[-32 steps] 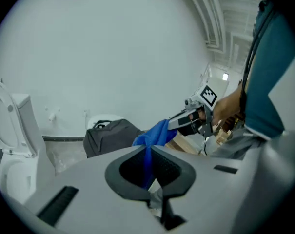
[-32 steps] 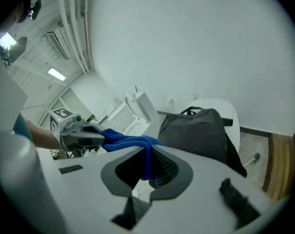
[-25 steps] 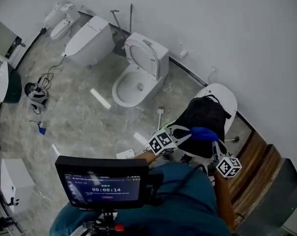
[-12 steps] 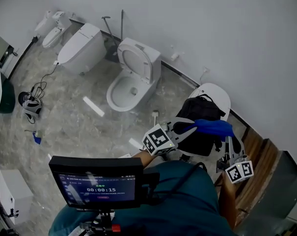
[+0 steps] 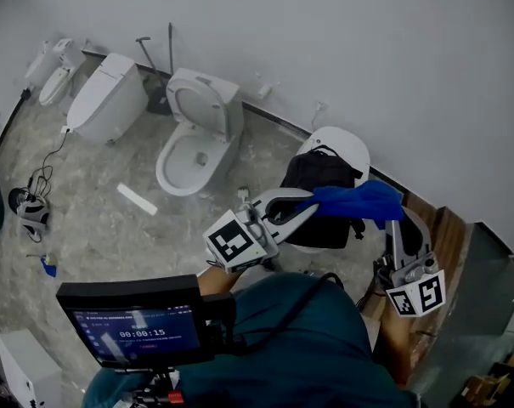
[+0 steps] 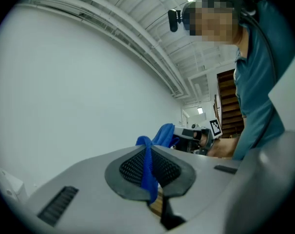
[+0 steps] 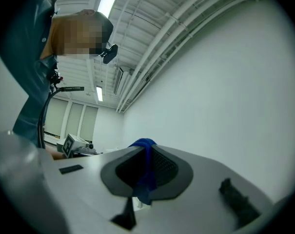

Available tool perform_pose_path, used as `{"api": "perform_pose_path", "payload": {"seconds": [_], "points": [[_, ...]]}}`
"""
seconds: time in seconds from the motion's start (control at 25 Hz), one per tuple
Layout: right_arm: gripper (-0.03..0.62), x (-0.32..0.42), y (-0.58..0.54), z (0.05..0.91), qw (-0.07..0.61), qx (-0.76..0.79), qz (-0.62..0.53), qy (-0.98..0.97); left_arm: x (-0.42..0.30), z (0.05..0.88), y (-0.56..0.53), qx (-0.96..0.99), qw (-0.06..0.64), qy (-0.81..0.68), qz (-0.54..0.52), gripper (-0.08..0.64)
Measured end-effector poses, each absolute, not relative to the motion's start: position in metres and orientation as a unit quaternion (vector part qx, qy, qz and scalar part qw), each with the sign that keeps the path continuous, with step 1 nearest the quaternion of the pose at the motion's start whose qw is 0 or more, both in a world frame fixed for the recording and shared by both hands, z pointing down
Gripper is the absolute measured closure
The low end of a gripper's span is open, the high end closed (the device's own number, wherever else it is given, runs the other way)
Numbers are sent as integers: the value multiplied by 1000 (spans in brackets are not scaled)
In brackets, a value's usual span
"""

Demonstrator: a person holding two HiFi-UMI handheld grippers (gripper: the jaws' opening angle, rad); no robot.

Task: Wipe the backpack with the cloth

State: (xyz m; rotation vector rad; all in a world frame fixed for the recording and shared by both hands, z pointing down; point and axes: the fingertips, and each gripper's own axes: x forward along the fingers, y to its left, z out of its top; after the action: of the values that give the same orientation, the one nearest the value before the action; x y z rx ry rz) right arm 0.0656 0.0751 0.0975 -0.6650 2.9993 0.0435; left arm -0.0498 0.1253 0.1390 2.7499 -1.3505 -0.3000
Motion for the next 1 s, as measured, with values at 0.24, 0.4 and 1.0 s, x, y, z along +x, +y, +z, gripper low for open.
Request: {"api": "perform_pose_path", "payload": {"seconds": [0.24, 0.4, 1.0], "points": [[569, 99, 125, 71, 50, -212, 45, 975, -22, 110, 167, 893, 5, -439, -103, 541], [571, 145, 174, 63, 65, -228, 48, 970, 19, 94, 216, 898, -18, -428, -97, 541], [571, 298, 427, 51, 86, -206, -9, 975, 168, 56, 474, 882, -45, -461, -81, 541]]}}
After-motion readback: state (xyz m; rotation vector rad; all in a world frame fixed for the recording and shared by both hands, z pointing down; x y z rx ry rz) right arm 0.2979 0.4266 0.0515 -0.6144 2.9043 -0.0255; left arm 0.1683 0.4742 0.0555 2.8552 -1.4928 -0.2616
